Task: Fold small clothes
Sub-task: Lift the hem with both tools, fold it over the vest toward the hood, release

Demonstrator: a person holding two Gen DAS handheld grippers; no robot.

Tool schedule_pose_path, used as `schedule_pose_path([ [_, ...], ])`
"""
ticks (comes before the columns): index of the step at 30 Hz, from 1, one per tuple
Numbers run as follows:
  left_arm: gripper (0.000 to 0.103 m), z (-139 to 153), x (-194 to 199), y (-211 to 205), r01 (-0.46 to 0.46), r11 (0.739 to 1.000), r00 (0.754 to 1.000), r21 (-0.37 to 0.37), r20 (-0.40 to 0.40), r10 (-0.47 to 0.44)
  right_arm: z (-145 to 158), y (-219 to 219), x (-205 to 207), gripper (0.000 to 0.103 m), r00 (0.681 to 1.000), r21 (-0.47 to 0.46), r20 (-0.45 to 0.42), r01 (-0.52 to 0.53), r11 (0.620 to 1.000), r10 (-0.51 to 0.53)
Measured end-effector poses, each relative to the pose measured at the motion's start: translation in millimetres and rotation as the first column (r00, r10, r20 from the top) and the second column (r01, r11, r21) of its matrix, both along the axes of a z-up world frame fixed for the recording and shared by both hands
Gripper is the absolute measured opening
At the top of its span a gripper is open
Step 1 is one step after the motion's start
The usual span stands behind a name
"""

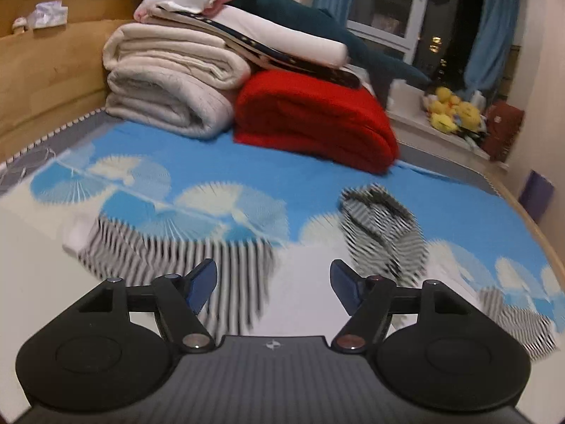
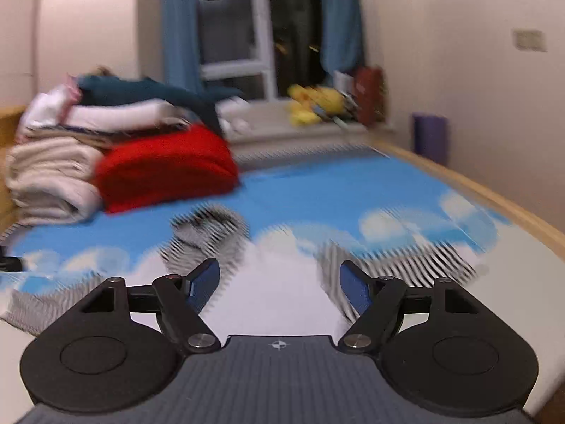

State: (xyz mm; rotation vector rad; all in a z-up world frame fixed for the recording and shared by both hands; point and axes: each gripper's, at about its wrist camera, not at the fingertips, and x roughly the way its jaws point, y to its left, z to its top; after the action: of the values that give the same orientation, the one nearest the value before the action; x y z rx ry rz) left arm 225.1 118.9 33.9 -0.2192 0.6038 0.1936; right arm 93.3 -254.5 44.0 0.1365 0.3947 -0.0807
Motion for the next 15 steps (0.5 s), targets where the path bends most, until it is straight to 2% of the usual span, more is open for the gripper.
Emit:
schedule_pose_path([
  [3,0.075,-11,42,38,-0.024,1.000,0.999,0.002,-0.026,0.024,27,16,40,0.079,0.996,-0.001,0.010,-0.087,0.996,0.087],
  [5,0.069,-30,60,71,-0.058,0.998,0.996,-0.005,-0.061,0.057,41,29,69,0.079,0.988,-0.001,0.026,-0.154,0.988,0.154],
  [6,0.057,-41,65,85,-0.079,0.997,0.993,-0.006,-0.086,0.079,45,34,81,0.079,0.984,-0.002,0.032,-0.177,0.984,0.177],
  [7,0.032,-55,69,103,-0.109,0.994,0.986,-0.003,-0.126,0.108,48,40,97,0.079,0.979,-0.002,0.035,-0.203,0.979,0.203],
  [9,0.007,-74,77,135,-0.204,0.979,0.955,0.003,-0.219,0.200,48,50,119,0.079,0.968,0.002,0.035,-0.249,0.969,0.248],
  [12,0.007,-87,84,180,-0.303,0.952,0.929,-0.045,-0.237,0.285,25,59,139,0.078,0.960,0.008,0.036,-0.276,0.961,0.276],
  [14,0.007,-94,87,205,-0.339,0.939,0.919,-0.057,-0.235,0.317,4,65,154,0.074,0.961,0.037,-0.071,-0.264,0.964,0.266],
  [15,0.011,-99,86,215,-0.350,0.934,0.915,-0.067,-0.237,0.326,-4,65,162,0.068,0.953,0.075,-0.110,-0.273,0.959,0.281],
])
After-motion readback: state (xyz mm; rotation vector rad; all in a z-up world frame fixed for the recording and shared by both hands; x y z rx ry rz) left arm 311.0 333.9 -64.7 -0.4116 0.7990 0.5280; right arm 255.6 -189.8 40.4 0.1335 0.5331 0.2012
